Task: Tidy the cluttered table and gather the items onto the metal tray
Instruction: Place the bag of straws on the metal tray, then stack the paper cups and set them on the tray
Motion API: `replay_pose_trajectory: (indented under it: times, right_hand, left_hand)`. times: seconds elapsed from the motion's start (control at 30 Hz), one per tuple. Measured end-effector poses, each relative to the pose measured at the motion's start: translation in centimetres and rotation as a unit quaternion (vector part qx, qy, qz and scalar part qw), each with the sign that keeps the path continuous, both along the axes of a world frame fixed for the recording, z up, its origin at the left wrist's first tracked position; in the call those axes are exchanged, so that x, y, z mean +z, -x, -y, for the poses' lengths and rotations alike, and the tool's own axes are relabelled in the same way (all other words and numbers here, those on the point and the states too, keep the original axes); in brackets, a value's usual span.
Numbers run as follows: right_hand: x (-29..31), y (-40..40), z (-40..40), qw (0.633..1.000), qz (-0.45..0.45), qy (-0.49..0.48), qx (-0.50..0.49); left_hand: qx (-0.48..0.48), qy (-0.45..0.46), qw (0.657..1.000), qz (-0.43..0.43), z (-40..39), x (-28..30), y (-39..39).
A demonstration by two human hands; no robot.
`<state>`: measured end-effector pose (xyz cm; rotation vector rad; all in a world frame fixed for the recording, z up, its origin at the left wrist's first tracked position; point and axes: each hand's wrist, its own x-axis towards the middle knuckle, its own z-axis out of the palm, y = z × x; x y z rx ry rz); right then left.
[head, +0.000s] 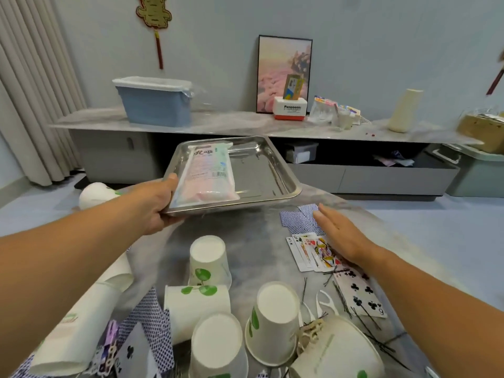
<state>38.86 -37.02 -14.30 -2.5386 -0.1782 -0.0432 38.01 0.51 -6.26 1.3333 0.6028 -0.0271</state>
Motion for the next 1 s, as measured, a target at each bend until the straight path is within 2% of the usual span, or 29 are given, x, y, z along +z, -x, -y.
replay_pose_trajectory:
  times: [0.2, 0.4, 0.57, 0.7, 0.9, 1.0]
  right_hand:
    - [-0.2, -0.8, -2.4, 0.991, 0.007, 0.091, 0.101]
    - [0.6, 4.6, -3.2, 0.967, -0.011, 0.079, 0.243]
    - [1.5, 9.1, -3.5, 0.948, -0.058, 0.049, 0.308]
    - [1.9, 10.2, -3.8, 0.947, -0.098, -0.035, 0.305]
    - [1.7, 9.9, -3.7, 0.964, -0.013, -0.163, 0.209]
    - [1.5, 9.3, -4.0, 0.963, -0.013, -0.204, 0.178]
  left_hand:
    - [0.0, 0.001, 1.0, 0.008, 1.4, -0.7, -1.2]
    - [-0.006, -0.068, 0.998, -0.009, 2.4, -2.5, -1.4]
    - [-0.012, -0.14, 0.99, -0.008, 3.6, -3.3, -1.1]
    - [-0.053, -0.2, 0.978, -0.018, 4.3, -4.0, -0.9]
    - [-0.146, -0.351, 0.925, -0.011, 4.6, -4.8, -1.1]
    - [-0.203, -0.398, 0.894, -0.031, 4.7, -4.8, -1.1]
